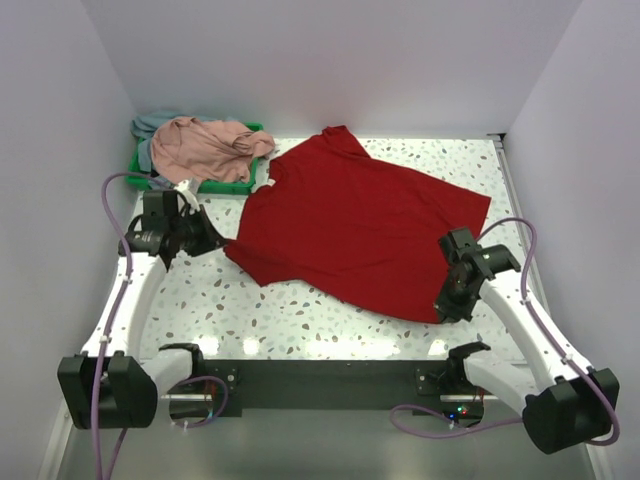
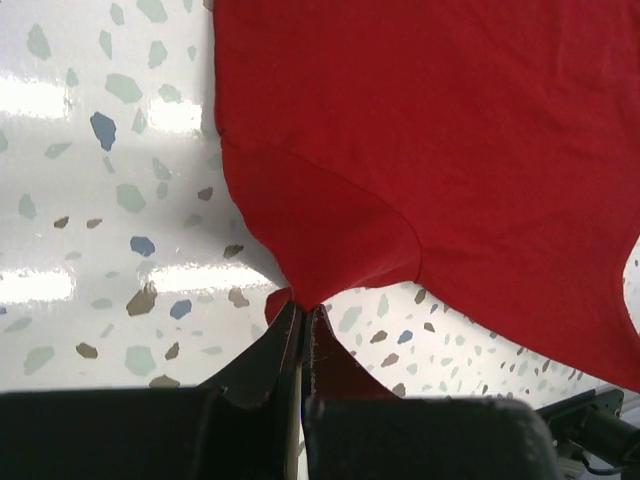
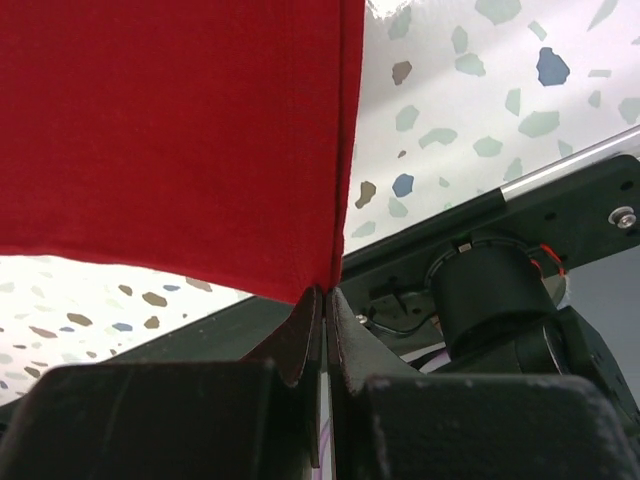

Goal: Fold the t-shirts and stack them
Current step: Fold the tshirt

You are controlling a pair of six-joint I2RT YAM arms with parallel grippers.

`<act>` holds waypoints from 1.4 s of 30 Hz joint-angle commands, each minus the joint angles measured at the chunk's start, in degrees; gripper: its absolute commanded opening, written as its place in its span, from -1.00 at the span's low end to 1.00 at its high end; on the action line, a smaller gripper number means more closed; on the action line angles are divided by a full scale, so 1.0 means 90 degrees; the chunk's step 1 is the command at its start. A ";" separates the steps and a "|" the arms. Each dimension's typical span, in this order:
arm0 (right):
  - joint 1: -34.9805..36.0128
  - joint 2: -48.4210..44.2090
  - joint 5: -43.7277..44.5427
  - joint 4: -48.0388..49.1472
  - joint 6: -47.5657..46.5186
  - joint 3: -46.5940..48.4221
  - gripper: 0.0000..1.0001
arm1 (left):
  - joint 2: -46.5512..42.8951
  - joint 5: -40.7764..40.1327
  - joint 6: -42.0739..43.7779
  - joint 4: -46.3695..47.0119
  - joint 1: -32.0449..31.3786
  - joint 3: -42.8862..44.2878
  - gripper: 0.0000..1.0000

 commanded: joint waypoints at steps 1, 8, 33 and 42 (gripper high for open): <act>0.0105 -0.0213 -0.0031 -0.0940 -0.0100 0.0278 -1.00 | -0.0383 0.0120 -0.0213 -0.0563 0.0046 0.0122 -1.00; 0.0144 -0.0380 -0.0080 -0.1234 -0.0042 0.0444 -1.00 | -0.0988 0.0198 -0.0300 -0.1229 0.0056 0.0142 -1.00; -0.0128 0.1572 -0.0178 0.0856 -0.0208 0.0376 -1.00 | 0.1930 0.0901 -0.0203 0.0529 -0.0159 0.1136 -1.00; -0.1495 0.1866 -0.0324 0.1061 -0.0920 0.0785 -1.00 | 0.3258 0.1087 -0.0389 0.0695 -0.0490 0.2552 -1.00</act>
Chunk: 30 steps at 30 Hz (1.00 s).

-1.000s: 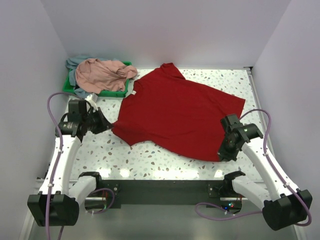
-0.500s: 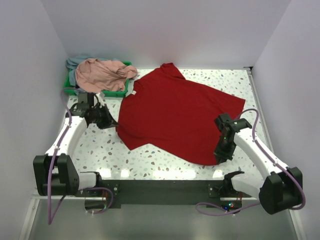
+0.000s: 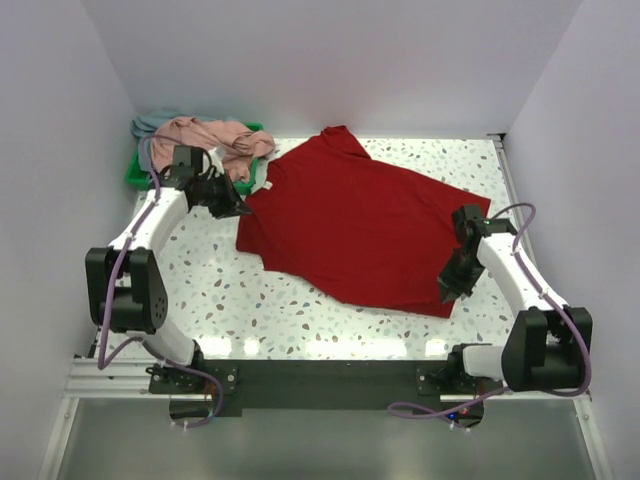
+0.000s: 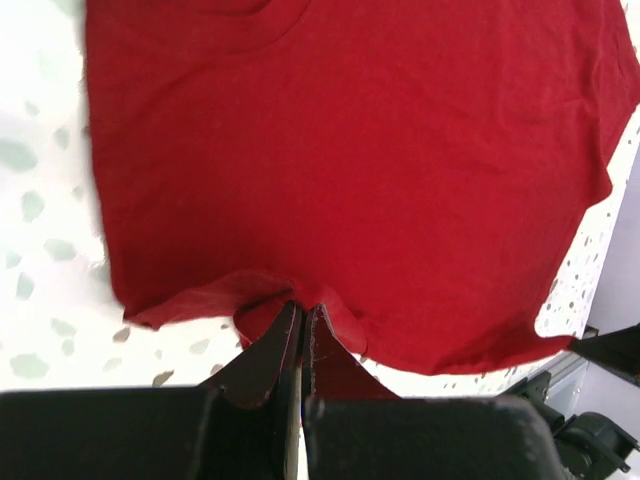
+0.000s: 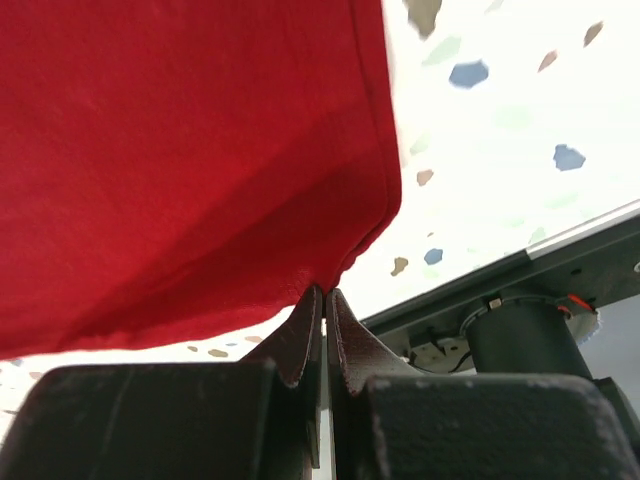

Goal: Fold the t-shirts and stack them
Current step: Fold the tshirt

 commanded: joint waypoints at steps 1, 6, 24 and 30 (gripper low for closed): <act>-0.0355 0.0151 -0.0006 0.0163 -0.0401 0.0465 -1.00 | 0.0470 0.0235 -0.0092 0.0323 -0.0216 0.0828 -1.00; -0.0725 0.0552 -0.0006 0.0212 -0.0508 0.0797 -1.00 | 0.1087 0.0264 -0.0229 0.0294 -0.0265 0.1776 -1.00; -0.1331 0.1694 -0.0026 0.0290 -0.0596 0.2038 -1.00 | 0.3431 0.0762 -0.0434 -0.0096 -0.0373 0.4863 -1.00; -0.1410 0.2105 -0.0007 0.0290 -0.0635 0.2389 -1.00 | 0.3958 0.0850 -0.0483 -0.0106 -0.0392 0.5401 -1.00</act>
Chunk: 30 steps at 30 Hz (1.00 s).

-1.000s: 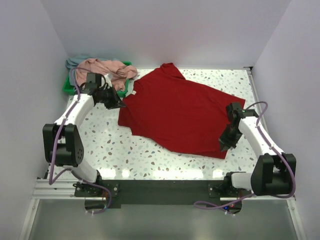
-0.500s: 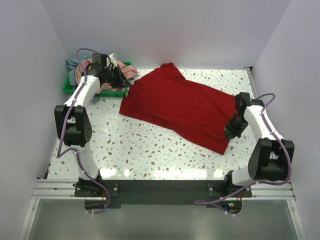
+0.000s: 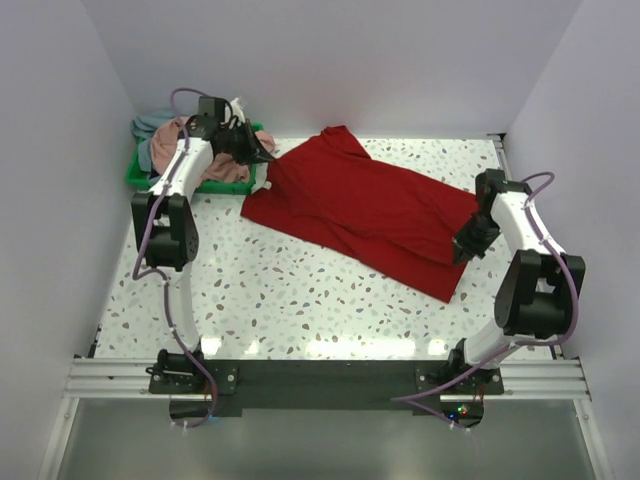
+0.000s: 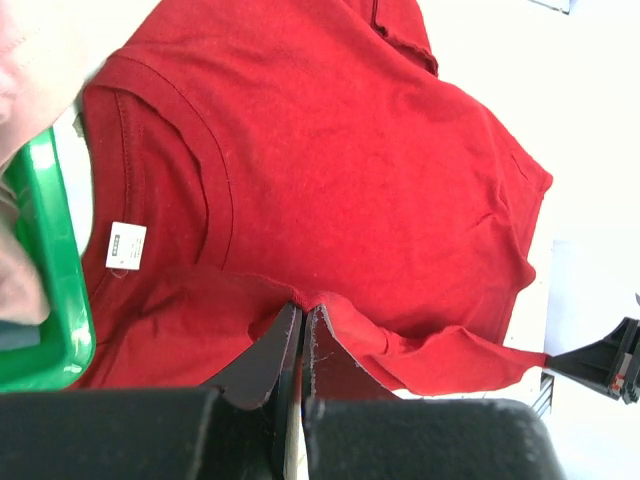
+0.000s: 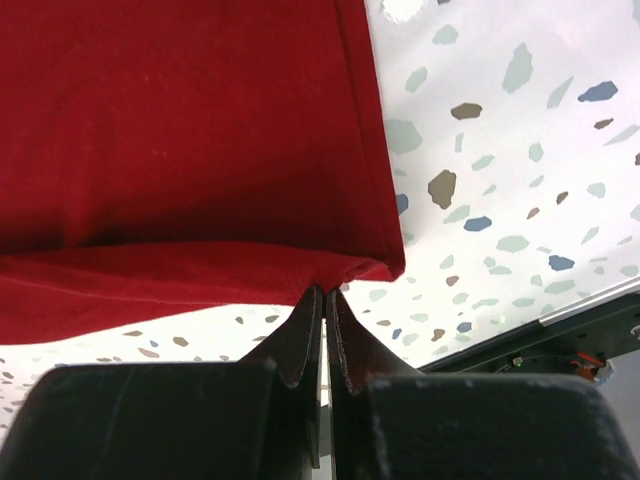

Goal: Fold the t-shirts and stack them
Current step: Fold the tshirt

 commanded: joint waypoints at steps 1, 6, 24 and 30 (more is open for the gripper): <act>-0.0059 0.0162 0.0003 0.0032 -0.0104 0.0400 -1.00 | 0.0197 0.0247 -0.0104 0.0003 -0.0023 0.0497 -1.00; -0.0079 0.0542 0.0013 0.0071 -0.0172 0.0635 -1.00 | 0.0334 0.0199 -0.0143 0.0110 -0.0023 0.0596 -1.00; -0.0333 0.1393 0.0159 0.0179 -0.0435 0.1465 -1.00 | 0.0890 0.0218 -0.0622 0.1077 -0.0043 0.0811 -1.00; -0.0392 0.1529 0.0218 0.0140 -0.0572 0.1544 -1.00 | 0.1047 0.0228 -0.0690 0.1185 -0.0082 0.0811 -1.00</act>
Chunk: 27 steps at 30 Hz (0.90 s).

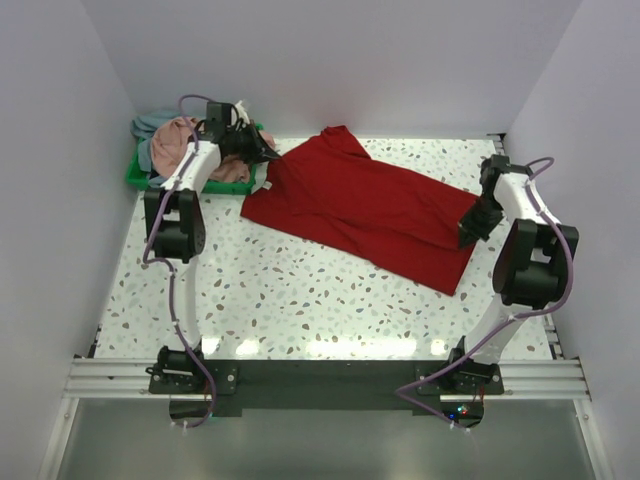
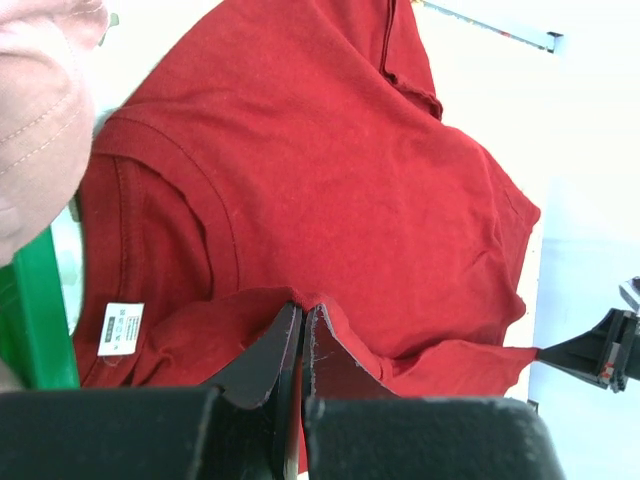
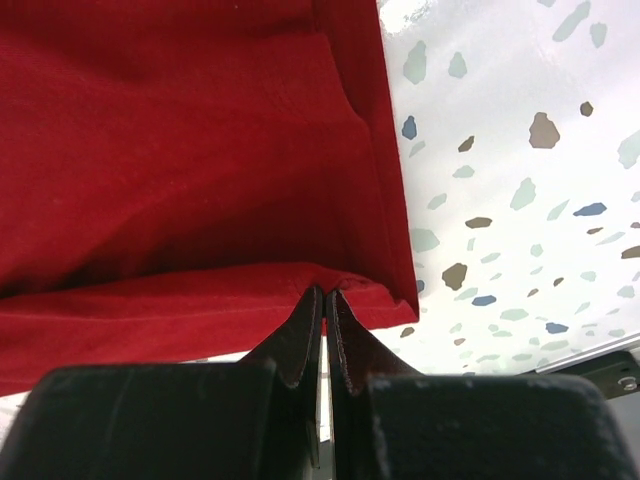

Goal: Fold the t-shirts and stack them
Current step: Fold the tshirt

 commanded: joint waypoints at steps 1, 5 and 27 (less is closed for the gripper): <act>-0.0056 0.0068 0.0162 0.0040 -0.0193 0.0191 -1.00 | 0.0119 0.0073 -0.0185 0.0432 -0.0053 0.0301 -1.00; -0.0105 0.0214 0.0143 0.0128 -0.0242 0.0181 -1.00 | 0.0207 0.0034 -0.0292 0.0646 -0.0072 0.0310 -1.00; -0.0242 -0.0799 -0.0306 0.0538 -0.0448 -0.1163 0.41 | -0.1920 -0.1636 0.1378 0.0109 -0.0278 -0.2499 0.79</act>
